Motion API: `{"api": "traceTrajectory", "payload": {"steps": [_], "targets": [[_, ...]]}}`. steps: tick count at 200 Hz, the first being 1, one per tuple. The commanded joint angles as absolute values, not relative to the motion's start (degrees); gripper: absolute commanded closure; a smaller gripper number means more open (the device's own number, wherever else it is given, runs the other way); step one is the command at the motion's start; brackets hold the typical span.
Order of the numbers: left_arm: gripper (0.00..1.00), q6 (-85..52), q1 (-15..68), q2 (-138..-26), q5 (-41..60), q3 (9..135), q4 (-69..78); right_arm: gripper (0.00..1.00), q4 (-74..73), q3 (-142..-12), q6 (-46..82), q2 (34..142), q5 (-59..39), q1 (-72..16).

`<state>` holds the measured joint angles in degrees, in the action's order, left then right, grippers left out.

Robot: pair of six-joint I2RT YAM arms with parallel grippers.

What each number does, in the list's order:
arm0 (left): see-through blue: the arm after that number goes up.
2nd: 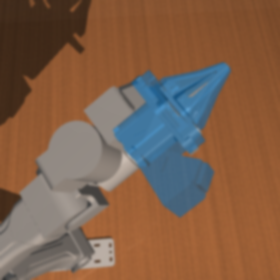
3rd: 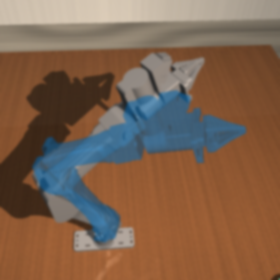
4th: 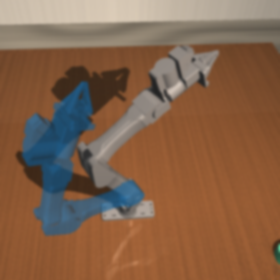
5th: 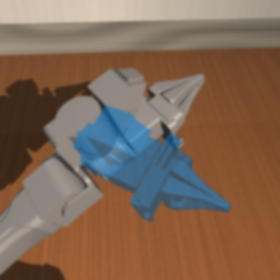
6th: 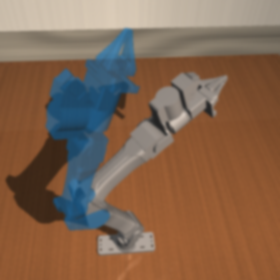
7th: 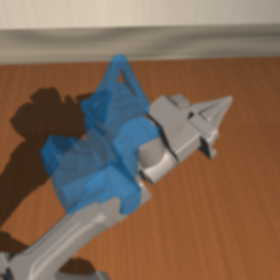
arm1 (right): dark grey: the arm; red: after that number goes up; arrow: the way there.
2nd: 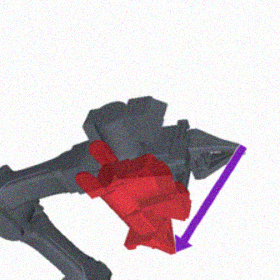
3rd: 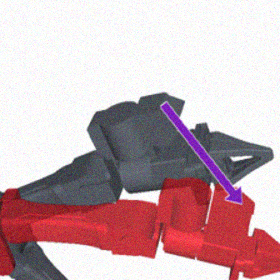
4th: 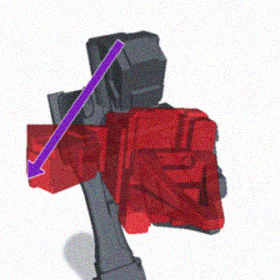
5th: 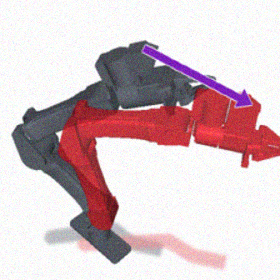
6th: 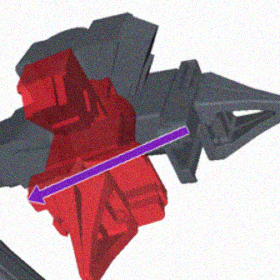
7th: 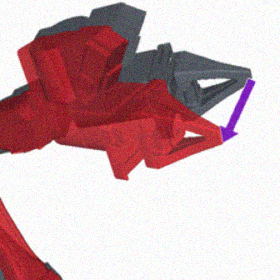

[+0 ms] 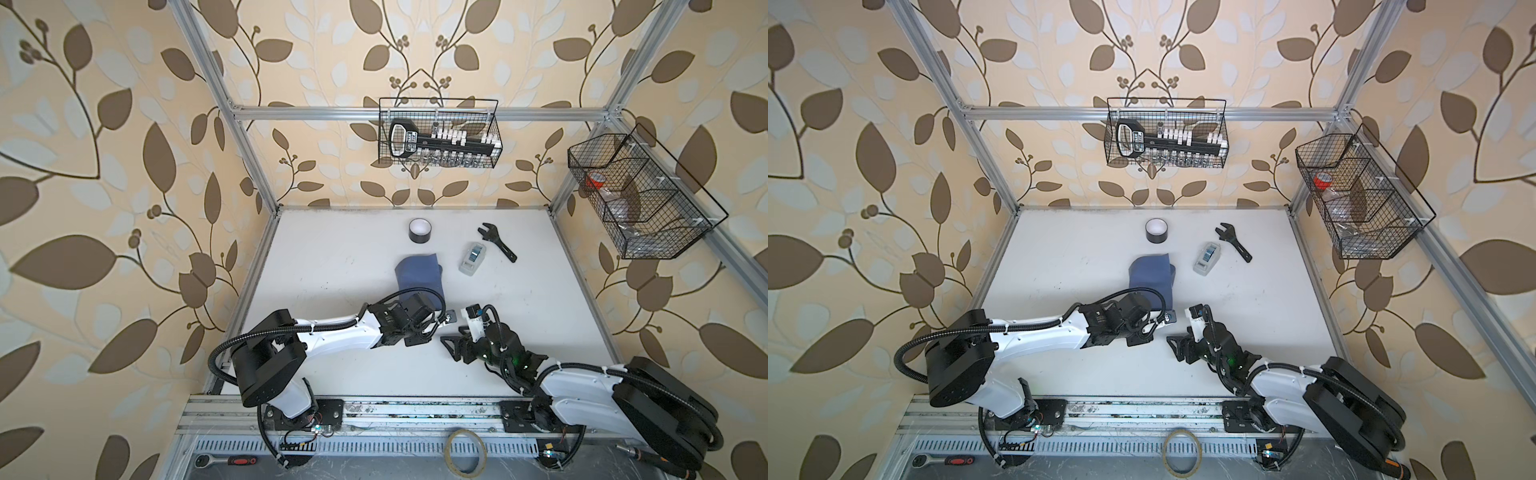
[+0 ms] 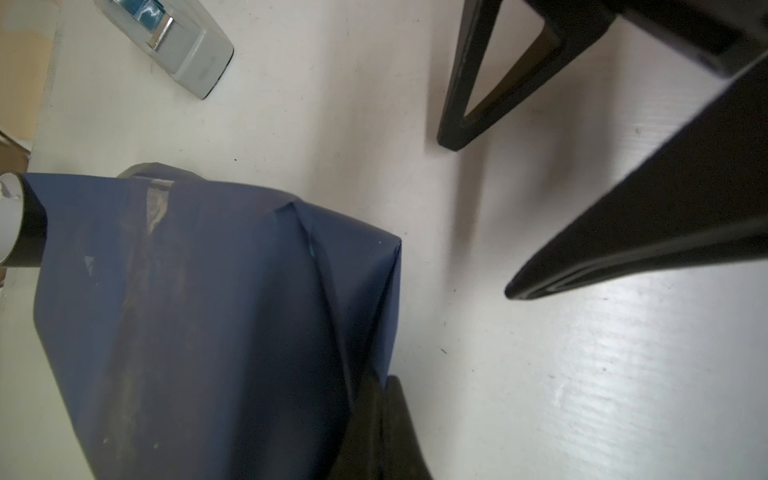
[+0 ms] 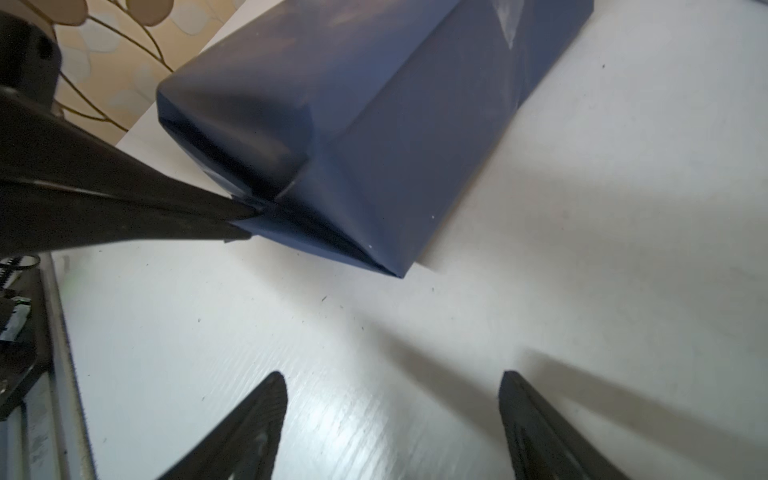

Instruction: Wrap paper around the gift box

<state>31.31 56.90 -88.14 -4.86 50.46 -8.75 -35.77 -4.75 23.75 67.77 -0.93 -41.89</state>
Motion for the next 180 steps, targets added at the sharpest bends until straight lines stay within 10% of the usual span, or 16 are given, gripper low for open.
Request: {"api": "traceTrajectory", "payload": {"steps": [1, 73, 180], "targets": [[1.00, 30.9, 56.1, -85.5, -3.1, 50.1, -7.3, 0.15, -50.2, -3.8, 17.7, 73.6, 3.8, -43.5], [1.00, 30.7, 55.9, -85.4, -1.9, 50.2, -7.3, 0.18, -92.1, -2.3, 10.5, 103.9, 3.2, -43.8], [1.00, 30.5, 55.9, -85.4, -1.8, 50.1, -7.5, 0.30, -92.2, -6.1, 9.0, 108.9, 1.7, -43.2]]}}
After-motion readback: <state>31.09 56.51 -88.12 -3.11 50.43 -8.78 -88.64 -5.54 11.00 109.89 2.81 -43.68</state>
